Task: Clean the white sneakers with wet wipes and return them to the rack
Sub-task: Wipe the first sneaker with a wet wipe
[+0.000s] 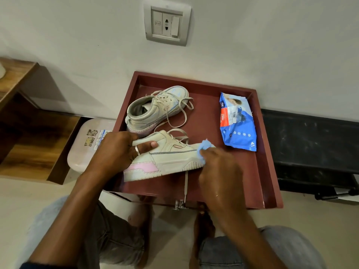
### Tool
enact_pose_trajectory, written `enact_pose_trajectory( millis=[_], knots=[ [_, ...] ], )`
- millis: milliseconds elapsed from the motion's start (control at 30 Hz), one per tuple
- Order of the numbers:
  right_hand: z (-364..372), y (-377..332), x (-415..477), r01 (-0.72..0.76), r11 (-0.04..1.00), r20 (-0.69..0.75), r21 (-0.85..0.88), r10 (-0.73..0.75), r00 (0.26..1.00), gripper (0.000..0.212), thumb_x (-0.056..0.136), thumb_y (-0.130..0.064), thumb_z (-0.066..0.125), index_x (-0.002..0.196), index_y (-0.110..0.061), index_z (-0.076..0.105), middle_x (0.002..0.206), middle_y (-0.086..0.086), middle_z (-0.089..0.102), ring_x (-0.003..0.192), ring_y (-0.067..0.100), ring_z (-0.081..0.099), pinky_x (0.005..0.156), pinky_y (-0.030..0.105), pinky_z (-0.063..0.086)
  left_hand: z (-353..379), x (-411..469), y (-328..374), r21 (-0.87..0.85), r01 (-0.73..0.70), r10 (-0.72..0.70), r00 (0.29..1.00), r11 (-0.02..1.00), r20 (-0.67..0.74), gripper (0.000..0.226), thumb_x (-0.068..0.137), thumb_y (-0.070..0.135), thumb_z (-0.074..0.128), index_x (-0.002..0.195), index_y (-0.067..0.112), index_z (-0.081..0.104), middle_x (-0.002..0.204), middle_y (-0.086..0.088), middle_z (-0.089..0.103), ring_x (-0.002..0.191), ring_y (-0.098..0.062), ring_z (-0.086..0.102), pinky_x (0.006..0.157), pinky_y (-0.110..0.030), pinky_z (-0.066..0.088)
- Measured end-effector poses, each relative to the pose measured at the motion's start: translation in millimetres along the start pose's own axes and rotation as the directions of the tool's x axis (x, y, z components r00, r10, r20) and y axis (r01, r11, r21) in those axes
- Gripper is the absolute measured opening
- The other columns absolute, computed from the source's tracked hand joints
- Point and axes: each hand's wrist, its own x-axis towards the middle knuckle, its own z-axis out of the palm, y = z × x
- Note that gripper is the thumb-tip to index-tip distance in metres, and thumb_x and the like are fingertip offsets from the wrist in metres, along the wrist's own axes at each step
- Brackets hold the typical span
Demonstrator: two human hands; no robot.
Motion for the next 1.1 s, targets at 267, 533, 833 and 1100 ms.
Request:
enact_pose_trajectory(
  millis=[267,533,833,1100],
  knots=[
    [11,45,37,-0.130,0.988,0.048,0.084,0.126,0.991,0.015,0.093,-0.020,0.066,0.101,-0.013,0.077,0.086,0.008,0.074,0.077,0.024,0.068,0.064,0.027,0.050,-1,0,-1,-0.029,-0.004,0.004,1.000,1.000,0.005,0.082,0.069,0.096,0.041,0.072,0.021,0.073,0.059,-0.005,0.064,0.052,-0.016,0.057,0.054,-0.045,0.048],
    [6,31,29,-0.217,0.970,0.072,0.106,0.210,0.975,0.021,0.090,-0.008,0.064,0.108,-0.013,0.075,0.099,0.009,0.074,0.088,0.026,0.069,0.075,0.032,0.053,-3,1,-1,-0.028,0.045,-0.044,0.998,0.999,0.034,0.094,0.065,0.100,0.037,0.071,0.013,0.071,0.058,-0.008,0.063,0.052,-0.019,0.058,0.057,-0.047,0.048],
    [7,-66,-31,0.291,0.948,0.087,0.125,-0.303,0.949,0.037,0.082,-0.008,0.049,0.113,-0.003,0.070,0.110,0.012,0.069,0.098,0.026,0.064,0.084,0.033,0.058,-5,-1,15,-0.108,0.151,-0.151,0.988,0.982,0.013,0.060,0.072,0.080,0.057,0.072,0.022,0.076,0.061,0.006,0.071,0.056,-0.005,0.063,0.055,-0.034,0.047],
    [-8,31,21,-0.025,0.998,0.059,0.062,0.021,0.998,0.015,0.086,-0.005,0.071,0.101,-0.007,0.075,0.089,0.008,0.073,0.080,0.024,0.068,0.070,0.029,0.056,-8,-1,21,-0.134,0.135,-0.132,0.991,0.982,0.032,0.056,0.074,0.078,0.056,0.075,0.026,0.077,0.065,0.010,0.073,0.060,-0.007,0.067,0.065,-0.041,0.055]
  ],
)
